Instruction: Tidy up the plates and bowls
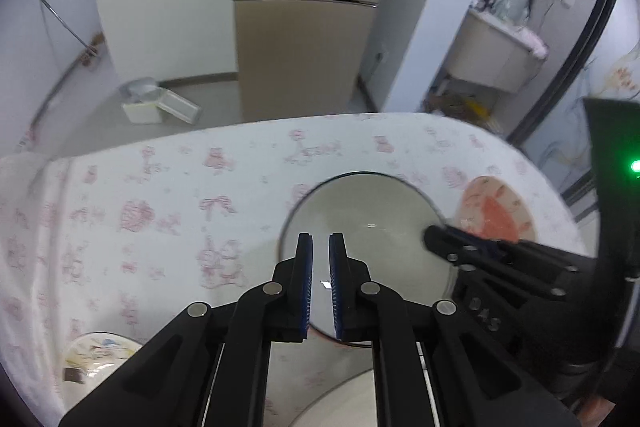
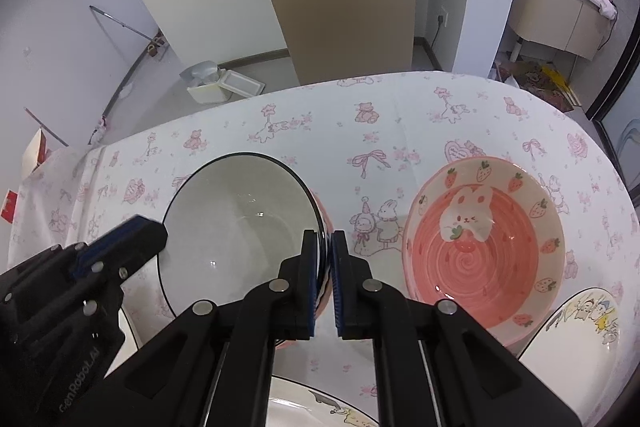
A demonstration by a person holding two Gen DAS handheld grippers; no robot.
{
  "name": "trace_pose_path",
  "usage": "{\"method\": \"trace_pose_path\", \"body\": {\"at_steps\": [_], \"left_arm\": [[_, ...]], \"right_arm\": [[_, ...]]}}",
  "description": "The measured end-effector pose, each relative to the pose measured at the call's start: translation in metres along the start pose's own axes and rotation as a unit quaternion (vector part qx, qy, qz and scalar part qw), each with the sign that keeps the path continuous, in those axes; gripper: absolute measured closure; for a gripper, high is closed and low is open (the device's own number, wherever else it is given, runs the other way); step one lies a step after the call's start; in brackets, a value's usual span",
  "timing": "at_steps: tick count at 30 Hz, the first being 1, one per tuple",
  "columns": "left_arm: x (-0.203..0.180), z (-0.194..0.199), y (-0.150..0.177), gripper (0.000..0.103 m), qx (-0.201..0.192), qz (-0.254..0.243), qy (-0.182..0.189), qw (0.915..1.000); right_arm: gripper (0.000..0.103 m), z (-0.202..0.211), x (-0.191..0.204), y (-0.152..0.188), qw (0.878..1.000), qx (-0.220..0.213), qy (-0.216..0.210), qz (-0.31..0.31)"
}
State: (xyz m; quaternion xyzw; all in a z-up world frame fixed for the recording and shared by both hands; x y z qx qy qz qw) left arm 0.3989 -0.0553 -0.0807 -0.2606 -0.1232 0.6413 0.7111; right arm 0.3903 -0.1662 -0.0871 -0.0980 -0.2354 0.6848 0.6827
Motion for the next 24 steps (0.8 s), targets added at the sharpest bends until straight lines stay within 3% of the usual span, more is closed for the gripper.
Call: {"method": "trace_pose_path", "body": {"at_steps": [4, 6, 9, 11, 12, 14, 15, 16, 18, 24], "left_arm": [[0.007, 0.009, -0.005, 0.093, -0.019, 0.007, -0.015, 0.9997], [0.008, 0.016, -0.008, 0.093, -0.027, 0.009, -0.009, 0.9996], [0.002, 0.035, -0.014, 0.093, -0.048, 0.001, -0.002, 0.9988], [-0.003, 0.050, -0.016, 0.092, -0.065, -0.008, 0.003, 0.9979], [-0.006, 0.058, -0.017, 0.086, -0.075, -0.011, 0.005, 0.9971], [-0.014, 0.076, -0.020, 0.055, -0.100, -0.017, 0.009, 0.9948], [-0.019, 0.086, -0.021, 0.024, -0.117, -0.017, 0.012, 0.9929], [-0.023, 0.095, -0.022, 0.011, -0.133, -0.017, 0.015, 0.9908], [-0.033, 0.111, -0.022, 0.011, -0.159, -0.021, 0.022, 0.9868], [-0.091, 0.133, -0.039, 0.011, -0.162, -0.035, 0.036, 0.9856]], "right_arm": [[0.096, 0.000, -0.002, 0.000, 1.000, 0.005, -0.007, 0.000], [0.090, 0.000, -0.005, 0.001, 1.000, 0.010, -0.005, -0.009], [0.086, 0.019, -0.009, -0.006, 1.000, -0.012, -0.005, -0.018], [0.076, 0.043, -0.014, -0.013, 0.999, -0.041, -0.011, -0.029], [0.063, 0.060, -0.017, -0.017, 0.997, -0.060, -0.014, -0.035], [0.060, 0.089, -0.024, -0.025, 0.995, -0.093, -0.010, -0.036], [0.059, 0.105, -0.029, -0.029, 0.993, -0.108, -0.001, -0.036], [0.058, 0.119, -0.034, -0.031, 0.992, -0.120, 0.006, -0.034], [0.052, 0.145, -0.048, -0.031, 0.989, -0.144, 0.017, -0.028], [0.048, 0.189, -0.110, -0.023, 0.976, -0.201, 0.044, -0.077]]}}
Point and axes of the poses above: each gripper's, at about its wrist camera, not at the fingertips, and z roughly against the way its jaws point, x to its left, y to its underside, the point moved 8 cm from there along -z, roughly the way its jaws point, and after that the axes turned 1 degree about -y, right-handed, at the moved point
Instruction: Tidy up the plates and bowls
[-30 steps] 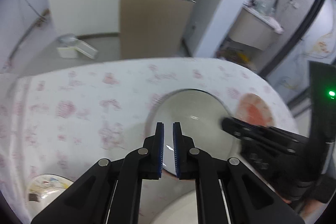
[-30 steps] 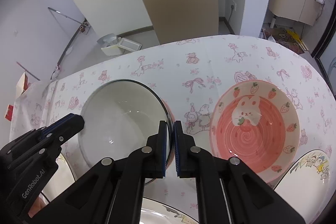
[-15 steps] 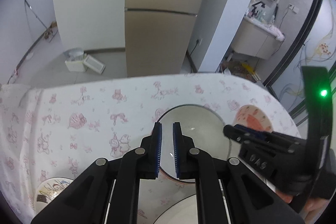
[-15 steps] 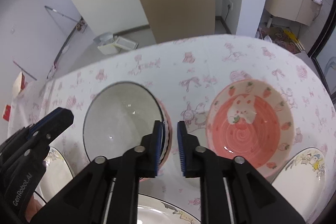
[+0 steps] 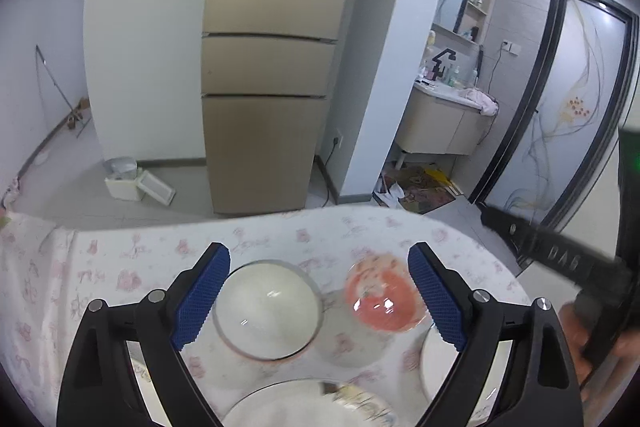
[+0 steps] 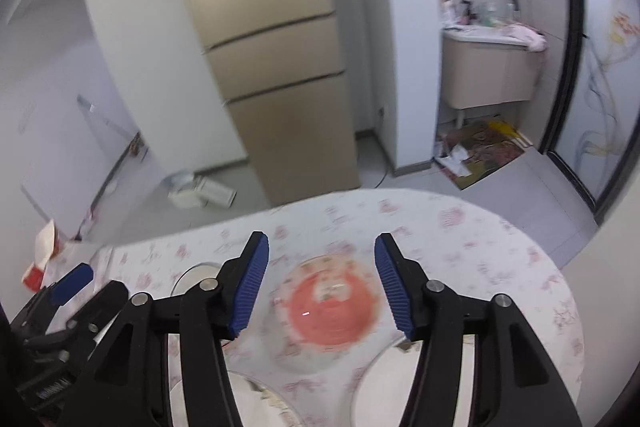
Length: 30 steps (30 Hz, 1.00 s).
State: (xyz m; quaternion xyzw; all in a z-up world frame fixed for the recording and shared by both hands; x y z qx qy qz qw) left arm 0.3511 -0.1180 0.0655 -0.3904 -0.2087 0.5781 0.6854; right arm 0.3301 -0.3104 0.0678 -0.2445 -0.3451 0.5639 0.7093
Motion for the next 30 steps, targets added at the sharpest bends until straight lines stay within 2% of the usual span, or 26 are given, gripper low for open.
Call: {"method": "trace_pose_path", "body": {"at_steps": [3, 5, 9, 10, 12, 14, 16, 20, 22, 24, 28, 30], "left_arm": [[-0.027, 0.004, -0.012, 0.011, -0.013, -0.009, 0.010, 0.9998], [-0.039, -0.004, -0.011, 0.011, 0.002, 0.003, 0.014, 0.9999], [-0.054, -0.032, 0.001, 0.012, 0.047, 0.023, 0.027, 0.9983], [-0.060, -0.040, 0.004, 0.012, 0.053, 0.031, 0.045, 0.9971], [-0.063, -0.052, 0.012, 0.012, 0.058, 0.037, 0.054, 0.9962], [-0.063, -0.069, 0.023, 0.016, 0.071, 0.029, 0.044, 0.9961], [-0.060, -0.087, 0.033, 0.027, 0.099, 0.025, 0.027, 0.9944], [-0.050, -0.111, 0.050, 0.033, 0.131, 0.025, 0.023, 0.9908], [-0.047, -0.120, 0.058, 0.045, 0.144, 0.024, 0.016, 0.9891], [-0.047, -0.131, 0.067, 0.052, 0.168, 0.032, 0.027, 0.9849], [-0.046, -0.145, 0.078, 0.055, 0.187, 0.037, 0.028, 0.9812], [-0.046, -0.152, 0.083, 0.055, 0.197, 0.054, 0.033, 0.9783]], "right_arm": [[0.047, 0.000, -0.031, 0.001, 0.999, -0.015, 0.011, -0.034], [0.047, -0.009, -0.046, 0.001, 0.999, -0.004, 0.021, -0.039], [0.047, -0.019, -0.072, 0.002, 0.995, 0.020, -0.027, -0.093], [0.047, -0.022, -0.074, 0.004, 0.995, 0.026, -0.036, -0.094], [0.047, -0.033, -0.073, 0.010, 0.994, 0.043, -0.048, -0.090], [0.047, -0.045, -0.068, 0.018, 0.992, 0.064, -0.061, -0.092], [0.047, -0.055, -0.063, 0.023, 0.990, 0.080, -0.067, -0.092], [0.047, -0.071, -0.059, 0.033, 0.991, 0.097, -0.045, -0.076], [0.047, -0.076, -0.059, 0.037, 0.991, 0.104, -0.041, -0.077], [0.047, -0.082, -0.059, 0.040, 0.990, 0.112, -0.043, -0.079], [0.047, -0.094, -0.061, 0.047, 0.986, 0.130, -0.049, -0.090], [0.047, -0.102, -0.060, 0.051, 0.985, 0.139, -0.055, -0.091]]}}
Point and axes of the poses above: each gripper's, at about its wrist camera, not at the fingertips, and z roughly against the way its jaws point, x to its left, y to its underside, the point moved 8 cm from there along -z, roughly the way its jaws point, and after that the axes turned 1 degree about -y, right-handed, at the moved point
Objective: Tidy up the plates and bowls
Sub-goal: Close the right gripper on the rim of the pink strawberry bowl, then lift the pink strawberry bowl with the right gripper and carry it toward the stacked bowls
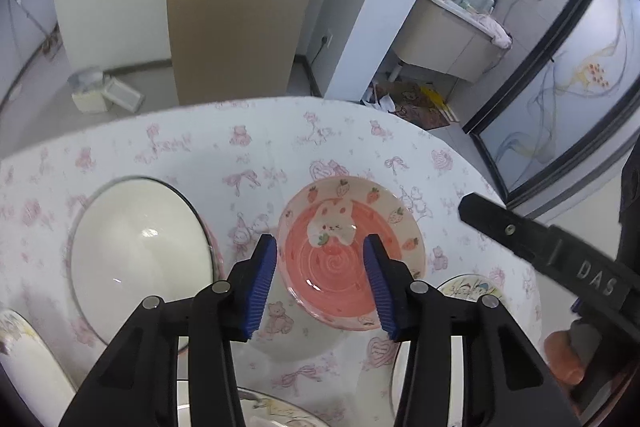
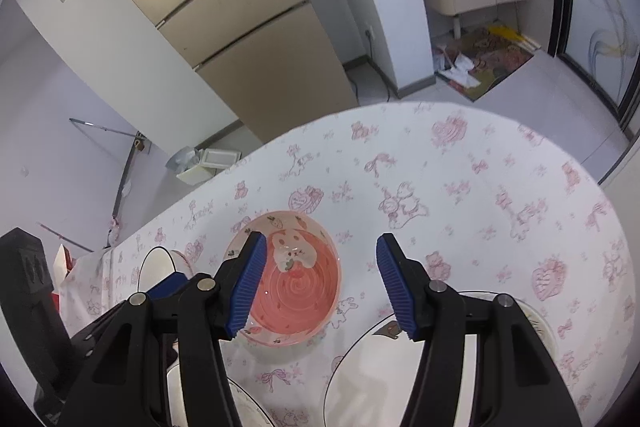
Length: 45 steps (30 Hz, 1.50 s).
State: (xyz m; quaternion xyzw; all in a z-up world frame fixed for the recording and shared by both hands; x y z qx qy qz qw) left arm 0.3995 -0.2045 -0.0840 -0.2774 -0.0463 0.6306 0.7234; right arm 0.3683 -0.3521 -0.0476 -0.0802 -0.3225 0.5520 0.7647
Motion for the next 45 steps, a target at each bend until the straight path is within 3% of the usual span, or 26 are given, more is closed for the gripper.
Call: {"method": "trace_pose_path", "body": {"at_steps": [4, 7, 11, 15, 27, 32, 45], "left_arm": [[0.001, -0.006, 0.001, 0.061, -0.004, -0.012, -0.044, 0.9989], [0.003, -0.016, 0.004, 0.061, 0.017, 0.006, -0.014, 0.9997], [0.013, -0.030, 0.006, 0.061, 0.030, 0.014, -0.038, 0.9987], [0.016, -0.041, 0.009, 0.061, 0.043, 0.019, -0.029, 0.9985], [0.022, -0.053, 0.006, 0.093, 0.034, 0.003, -0.072, 0.9968], [0.023, -0.061, 0.008, 0.094, 0.035, -0.003, -0.085, 0.9957], [0.018, -0.063, 0.007, 0.094, 0.008, -0.034, -0.124, 0.9917]], "right_arm": [[0.047, -0.012, -0.005, 0.003, 1.000, 0.011, 0.015, -0.001], [0.047, -0.023, -0.007, 0.007, 1.000, 0.027, 0.008, -0.007], [0.050, -0.039, -0.008, 0.013, 0.999, 0.051, -0.004, -0.017], [0.052, -0.050, -0.007, 0.020, 0.997, 0.070, -0.018, -0.024], [0.086, -0.069, -0.006, 0.032, 0.995, 0.093, 0.029, 0.009], [0.096, -0.070, -0.008, 0.031, 0.994, 0.091, 0.061, 0.023], [0.097, -0.081, -0.008, 0.035, 0.992, 0.098, 0.067, 0.033]]}}
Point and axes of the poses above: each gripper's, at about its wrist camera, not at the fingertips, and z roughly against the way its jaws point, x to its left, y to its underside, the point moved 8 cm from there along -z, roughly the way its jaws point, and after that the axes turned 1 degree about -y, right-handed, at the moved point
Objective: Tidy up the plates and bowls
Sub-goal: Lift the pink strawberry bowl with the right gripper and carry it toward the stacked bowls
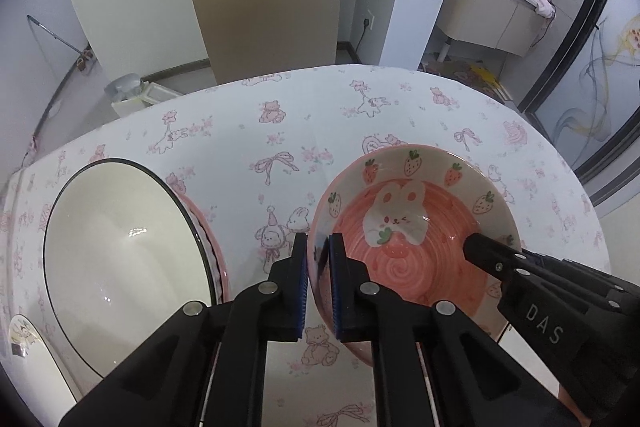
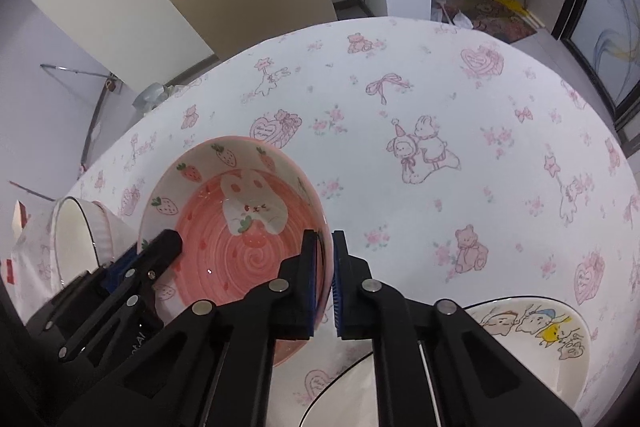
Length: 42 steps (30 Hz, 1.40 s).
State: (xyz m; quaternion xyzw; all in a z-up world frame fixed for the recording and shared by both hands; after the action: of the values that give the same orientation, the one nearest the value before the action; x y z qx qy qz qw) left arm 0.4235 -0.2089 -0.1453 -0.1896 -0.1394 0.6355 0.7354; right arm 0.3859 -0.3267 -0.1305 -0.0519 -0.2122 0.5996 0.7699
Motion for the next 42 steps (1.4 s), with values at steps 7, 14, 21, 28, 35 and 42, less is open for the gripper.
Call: {"method": "trace_pose_path", "body": {"at_steps": [7, 14, 21, 28, 35, 42], "left_arm": [[0.001, 0.001, 0.001, 0.093, -0.001, -0.006, 0.006, 1.0000], [0.004, 0.025, -0.007, 0.093, -0.029, 0.002, 0.022, 0.9993], [0.004, 0.069, -0.014, 0.093, -0.072, 0.001, 0.028, 0.9970], [0.010, 0.121, -0.017, 0.093, -0.114, 0.023, 0.036, 0.9926], [0.026, 0.200, -0.019, 0.093, -0.189, 0.037, 0.043, 0.9804], [0.057, 0.261, -0.027, 0.093, -0.221, 0.033, 0.032, 0.9743]], "right_arm": [[0.097, 0.002, -0.002, 0.000, 1.000, 0.002, -0.009, -0.010], [0.096, 0.028, 0.006, -0.004, 0.999, -0.031, -0.013, 0.000], [0.096, 0.063, 0.015, -0.007, 0.997, -0.068, -0.024, 0.006], [0.096, 0.102, 0.030, -0.008, 0.993, -0.110, -0.044, 0.017], [0.095, 0.160, 0.057, 0.002, 0.981, -0.164, -0.101, 0.031], [0.095, 0.208, 0.099, 0.003, 0.971, -0.201, -0.125, 0.036]]}}
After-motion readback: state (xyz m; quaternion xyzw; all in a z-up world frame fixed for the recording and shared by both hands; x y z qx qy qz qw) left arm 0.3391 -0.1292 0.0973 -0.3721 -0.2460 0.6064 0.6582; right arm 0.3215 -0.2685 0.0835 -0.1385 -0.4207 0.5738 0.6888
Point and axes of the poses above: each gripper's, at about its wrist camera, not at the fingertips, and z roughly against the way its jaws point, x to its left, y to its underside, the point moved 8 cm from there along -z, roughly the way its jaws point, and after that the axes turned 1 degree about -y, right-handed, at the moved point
